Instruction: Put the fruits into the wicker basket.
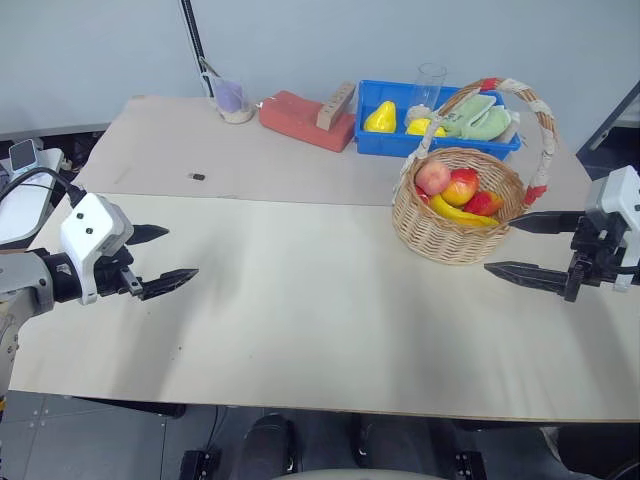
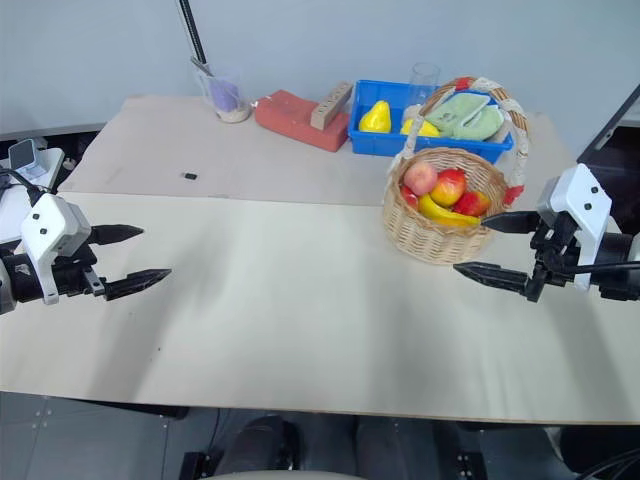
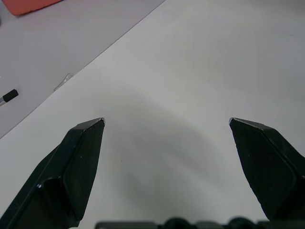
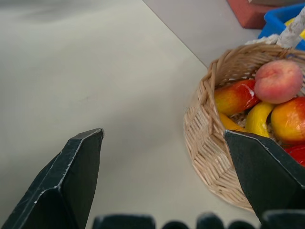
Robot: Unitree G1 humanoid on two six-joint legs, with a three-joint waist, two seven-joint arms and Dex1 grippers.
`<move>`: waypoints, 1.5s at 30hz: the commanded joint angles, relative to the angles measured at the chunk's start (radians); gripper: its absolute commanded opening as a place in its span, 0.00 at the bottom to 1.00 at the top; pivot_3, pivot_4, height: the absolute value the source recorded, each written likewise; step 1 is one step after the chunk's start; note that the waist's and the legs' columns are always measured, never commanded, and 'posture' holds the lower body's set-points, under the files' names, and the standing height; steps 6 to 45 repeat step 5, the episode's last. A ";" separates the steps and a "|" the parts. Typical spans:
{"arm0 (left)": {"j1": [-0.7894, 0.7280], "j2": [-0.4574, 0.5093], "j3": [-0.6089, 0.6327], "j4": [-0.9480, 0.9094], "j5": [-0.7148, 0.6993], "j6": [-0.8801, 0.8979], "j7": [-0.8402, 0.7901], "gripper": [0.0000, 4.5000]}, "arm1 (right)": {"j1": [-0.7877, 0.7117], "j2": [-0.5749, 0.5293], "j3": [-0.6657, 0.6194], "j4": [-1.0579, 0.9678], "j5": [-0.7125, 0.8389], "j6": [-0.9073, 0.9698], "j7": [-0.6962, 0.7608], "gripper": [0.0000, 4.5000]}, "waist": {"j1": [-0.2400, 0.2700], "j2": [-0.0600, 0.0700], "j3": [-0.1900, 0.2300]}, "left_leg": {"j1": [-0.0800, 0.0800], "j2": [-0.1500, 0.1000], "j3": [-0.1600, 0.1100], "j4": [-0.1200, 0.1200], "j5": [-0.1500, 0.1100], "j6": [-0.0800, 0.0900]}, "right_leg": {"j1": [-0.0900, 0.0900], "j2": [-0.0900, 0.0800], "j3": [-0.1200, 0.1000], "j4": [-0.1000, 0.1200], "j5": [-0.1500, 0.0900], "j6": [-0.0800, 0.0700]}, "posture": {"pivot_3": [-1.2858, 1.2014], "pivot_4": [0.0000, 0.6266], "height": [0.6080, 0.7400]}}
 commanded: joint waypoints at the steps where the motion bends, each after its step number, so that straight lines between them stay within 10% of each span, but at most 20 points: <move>1: -0.005 0.022 0.030 -0.026 -0.011 0.001 -0.007 1.00 | -0.018 -0.019 -0.020 -0.009 -0.001 -0.020 0.003 0.99 | 0.000 0.000 0.000 | 0.000 0.000 0.000 0.000 0.000 0.000 | 0.000 0.000 0.000 0.000 0.000 0.000 | 0.52 0.24 0.72; 45: -0.021 0.024 0.023 -0.028 -0.038 0.025 -0.026 1.00 | -0.016 -0.019 -0.020 -0.006 -0.003 -0.023 0.004 0.99 | -0.001 0.000 0.000 | 0.000 0.000 0.000 0.000 0.000 0.000 | 0.000 0.000 0.000 0.000 0.000 0.000 | 0.52 0.24 0.72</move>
